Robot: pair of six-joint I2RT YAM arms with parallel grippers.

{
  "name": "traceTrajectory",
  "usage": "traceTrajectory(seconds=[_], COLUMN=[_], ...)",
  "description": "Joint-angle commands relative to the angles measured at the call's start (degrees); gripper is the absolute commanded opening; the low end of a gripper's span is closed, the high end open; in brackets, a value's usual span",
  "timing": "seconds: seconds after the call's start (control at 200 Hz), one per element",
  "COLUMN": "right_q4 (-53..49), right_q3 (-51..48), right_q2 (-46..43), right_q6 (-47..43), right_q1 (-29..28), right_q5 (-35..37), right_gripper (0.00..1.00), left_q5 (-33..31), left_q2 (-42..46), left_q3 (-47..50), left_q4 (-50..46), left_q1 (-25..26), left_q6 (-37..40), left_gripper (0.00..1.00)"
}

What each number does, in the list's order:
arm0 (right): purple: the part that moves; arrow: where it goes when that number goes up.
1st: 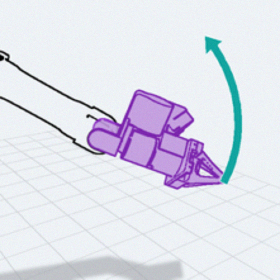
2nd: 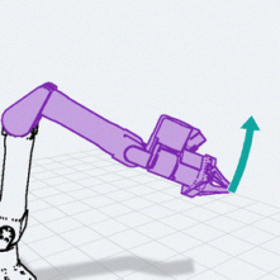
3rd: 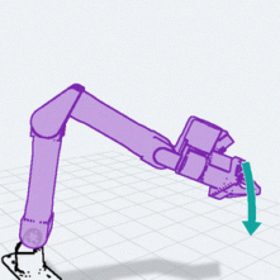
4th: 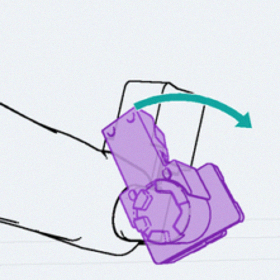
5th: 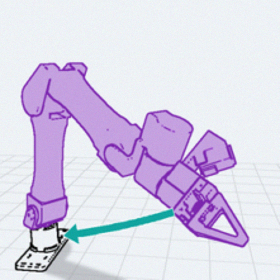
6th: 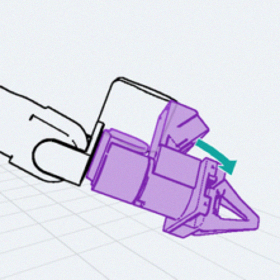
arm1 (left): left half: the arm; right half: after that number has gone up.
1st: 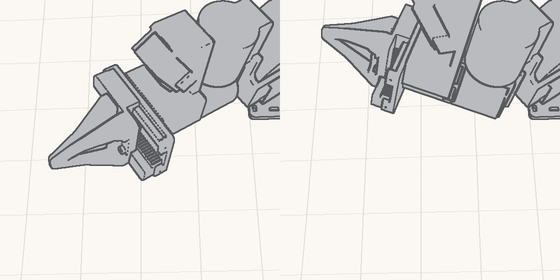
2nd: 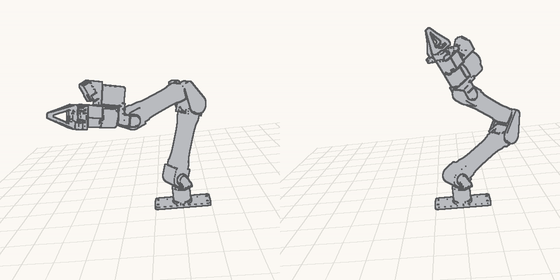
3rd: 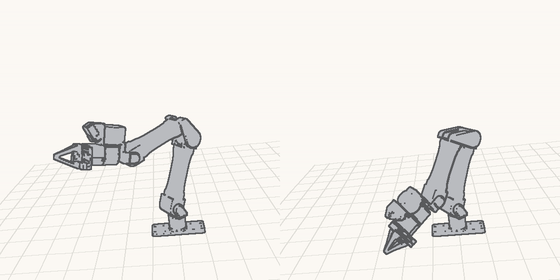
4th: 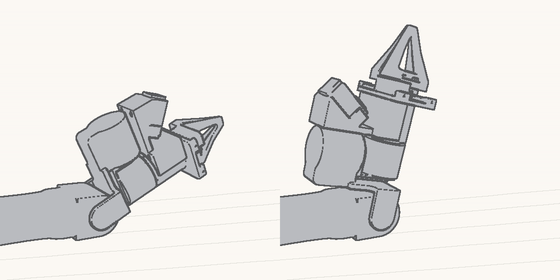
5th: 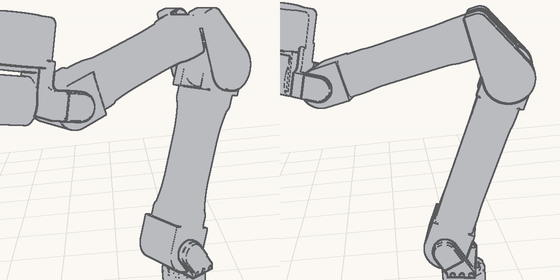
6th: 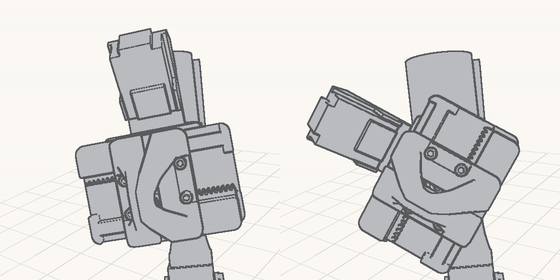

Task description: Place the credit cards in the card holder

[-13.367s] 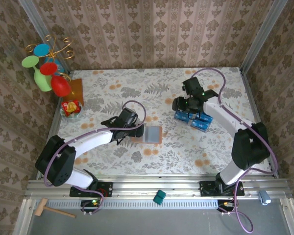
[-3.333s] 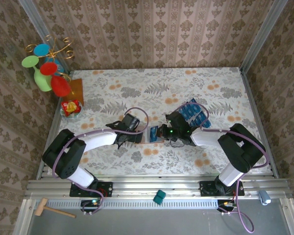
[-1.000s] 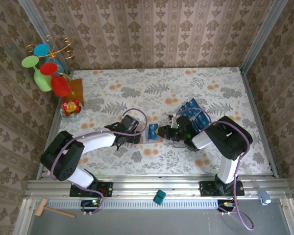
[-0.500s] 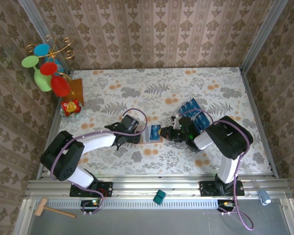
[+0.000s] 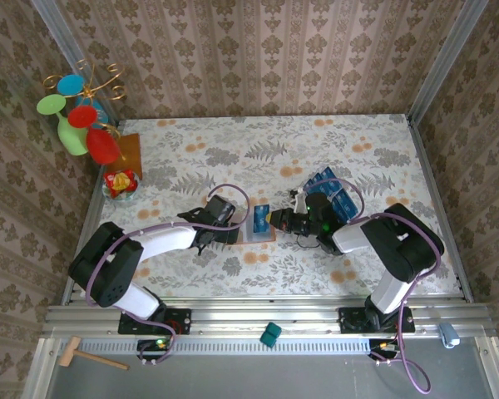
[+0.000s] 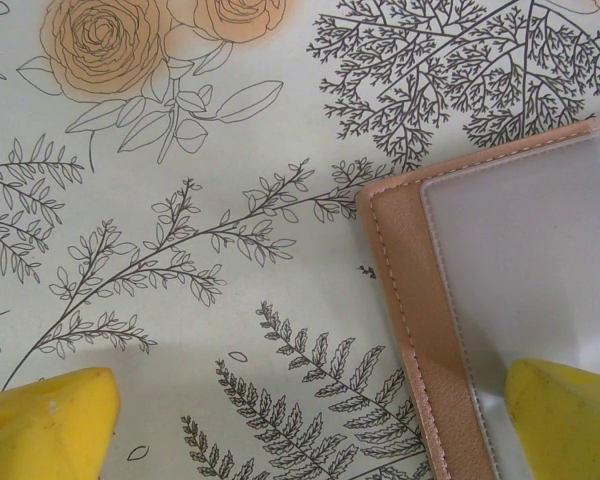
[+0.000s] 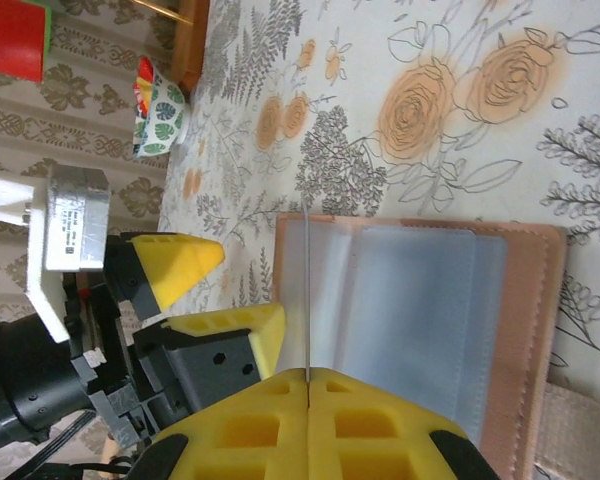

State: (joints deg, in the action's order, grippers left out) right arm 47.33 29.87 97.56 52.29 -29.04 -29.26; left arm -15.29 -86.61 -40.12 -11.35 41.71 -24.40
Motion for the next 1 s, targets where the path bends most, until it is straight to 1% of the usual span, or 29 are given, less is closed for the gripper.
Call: traceTrajectory(seconds=[0.0,0.42,0.75,0.995], right_q4=[-0.1,6.1,9.3,9.1], right_q3=[2.3,3.7,3.8,4.2], right_q2=[1.4,8.3,10.5,11.0], right_q6=[-0.8,1.7,3.3,3.3], right_q1=[-0.6,-1.5,-2.0,-2.4], right_q5=[-2.2,-3.4,-3.8,-3.8], right_gripper=[0.0,0.0,0.0,0.0], left_q5=[-1.3,-1.5,-1.4,-1.4], left_q2=[0.6,0.5,0.3,0.2], left_q3=[0.7,0.5,0.4,0.6], left_q4=[-3.1,-3.2,-3.3,-3.3], left_q1=[0.3,0.4,0.3,0.4], left_q6=[-0.4,-0.4,-0.4,-0.5], left_gripper=[1.0,1.0,1.0,1.0])
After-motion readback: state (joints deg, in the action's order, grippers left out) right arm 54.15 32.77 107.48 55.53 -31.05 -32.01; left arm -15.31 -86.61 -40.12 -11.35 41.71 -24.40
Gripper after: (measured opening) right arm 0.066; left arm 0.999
